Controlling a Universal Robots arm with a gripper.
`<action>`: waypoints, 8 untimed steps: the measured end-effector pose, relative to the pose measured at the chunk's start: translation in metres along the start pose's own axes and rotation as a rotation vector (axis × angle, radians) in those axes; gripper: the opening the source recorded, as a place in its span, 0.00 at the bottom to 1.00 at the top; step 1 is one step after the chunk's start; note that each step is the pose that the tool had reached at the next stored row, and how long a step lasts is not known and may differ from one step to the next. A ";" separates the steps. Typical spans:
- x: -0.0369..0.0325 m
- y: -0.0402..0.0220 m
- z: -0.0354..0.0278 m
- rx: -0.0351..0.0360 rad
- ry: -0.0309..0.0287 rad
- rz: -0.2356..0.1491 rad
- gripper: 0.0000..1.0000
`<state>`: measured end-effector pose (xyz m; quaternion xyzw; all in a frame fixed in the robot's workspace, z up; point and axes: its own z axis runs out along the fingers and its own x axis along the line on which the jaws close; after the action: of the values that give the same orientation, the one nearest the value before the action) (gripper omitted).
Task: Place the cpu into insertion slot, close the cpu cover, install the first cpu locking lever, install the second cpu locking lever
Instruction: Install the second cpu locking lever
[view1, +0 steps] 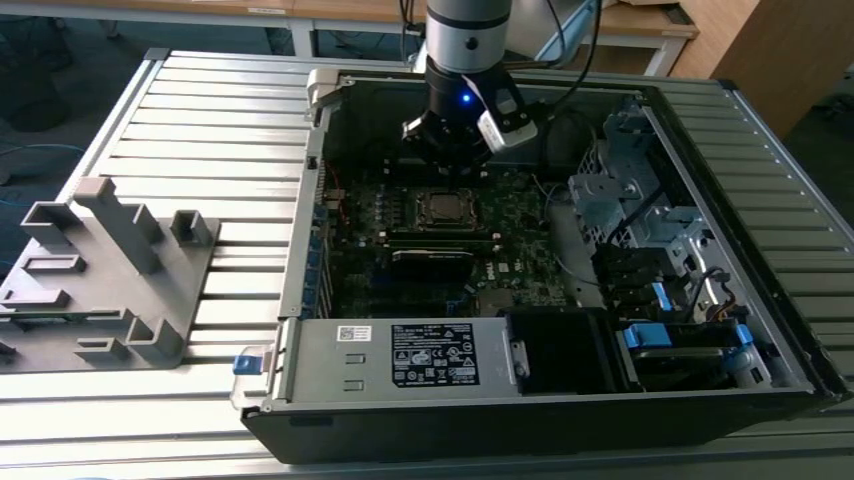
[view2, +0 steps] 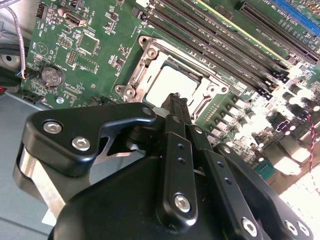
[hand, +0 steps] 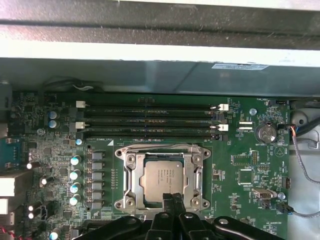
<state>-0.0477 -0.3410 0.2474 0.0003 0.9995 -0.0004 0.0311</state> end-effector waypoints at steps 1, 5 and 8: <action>0.0000 0.0000 -0.0002 -0.0001 -0.0001 0.000 0.11; -0.0001 0.0000 -0.0009 -0.0003 -0.0002 0.000 0.11; -0.0001 0.0000 -0.0010 -0.0003 -0.0002 0.000 0.11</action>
<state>-0.0477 -0.3409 0.2484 0.0003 0.9995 -0.0002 0.0312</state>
